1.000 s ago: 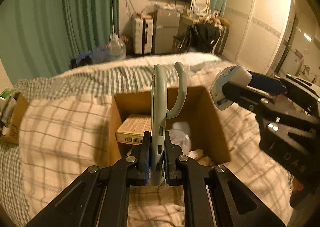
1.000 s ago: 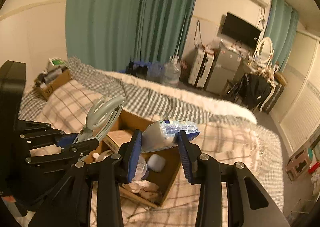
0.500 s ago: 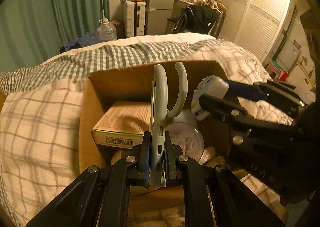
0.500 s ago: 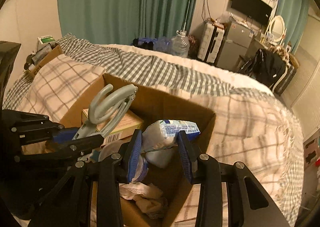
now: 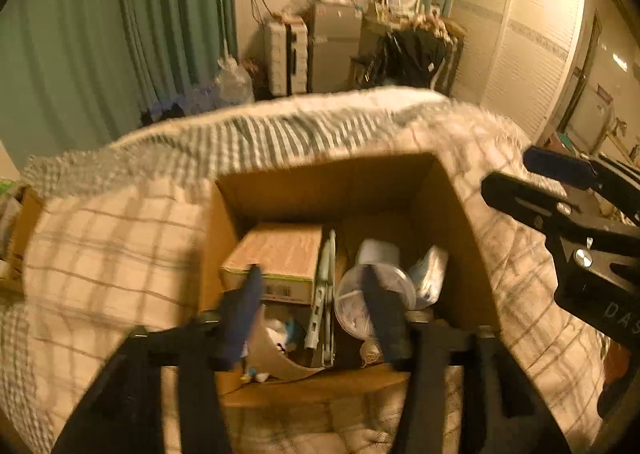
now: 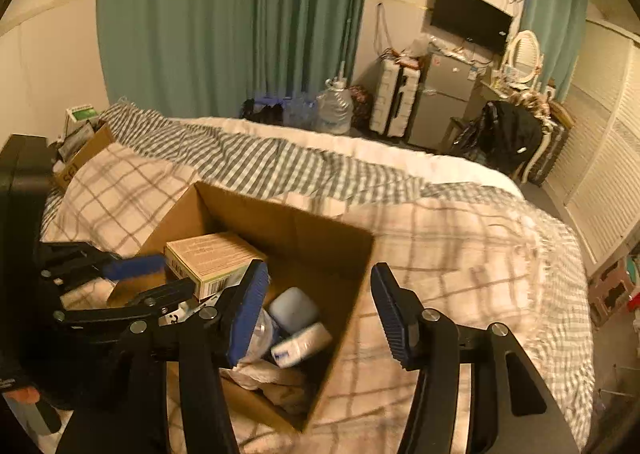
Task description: Organize objects
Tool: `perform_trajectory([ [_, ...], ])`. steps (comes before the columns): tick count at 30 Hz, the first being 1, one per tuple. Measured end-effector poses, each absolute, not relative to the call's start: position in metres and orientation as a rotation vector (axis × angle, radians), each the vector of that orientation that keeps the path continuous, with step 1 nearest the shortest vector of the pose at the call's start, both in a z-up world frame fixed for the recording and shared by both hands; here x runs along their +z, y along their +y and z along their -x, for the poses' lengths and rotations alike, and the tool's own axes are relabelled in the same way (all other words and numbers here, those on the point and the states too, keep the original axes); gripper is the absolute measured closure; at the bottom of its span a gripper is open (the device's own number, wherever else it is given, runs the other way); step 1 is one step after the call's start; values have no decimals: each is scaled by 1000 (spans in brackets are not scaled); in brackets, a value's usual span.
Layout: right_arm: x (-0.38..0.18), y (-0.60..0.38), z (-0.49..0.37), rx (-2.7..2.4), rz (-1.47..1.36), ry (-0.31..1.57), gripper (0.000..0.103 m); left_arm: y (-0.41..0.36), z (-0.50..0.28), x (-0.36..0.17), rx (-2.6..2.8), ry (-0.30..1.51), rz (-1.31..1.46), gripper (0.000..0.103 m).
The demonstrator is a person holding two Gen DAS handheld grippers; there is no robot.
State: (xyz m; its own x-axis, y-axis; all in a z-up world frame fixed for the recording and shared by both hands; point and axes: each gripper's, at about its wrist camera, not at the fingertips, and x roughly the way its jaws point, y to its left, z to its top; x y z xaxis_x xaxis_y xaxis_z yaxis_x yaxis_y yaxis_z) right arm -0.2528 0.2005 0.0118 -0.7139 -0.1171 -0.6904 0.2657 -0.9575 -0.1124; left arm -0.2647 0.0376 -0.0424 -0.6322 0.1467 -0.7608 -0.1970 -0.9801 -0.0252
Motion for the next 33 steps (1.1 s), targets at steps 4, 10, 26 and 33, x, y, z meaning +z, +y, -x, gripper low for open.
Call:
perform_trajectory([
  [4, 48, 210, 225, -2763, -1016, 304, 41, 31, 241, -4, 2717, 65, 1164, 41],
  [10, 108, 220, 170, -2856, -886, 267, 23, 23, 185, 56, 2826, 82, 967, 20],
  [26, 143, 228, 48, -3027, -669, 204, 0, 1, 64, 110, 3056, 101, 570, 0],
  [33, 93, 220, 25, -2998, -667, 215, 0, -7, 28, 73, 3127, 11, 501, 0],
])
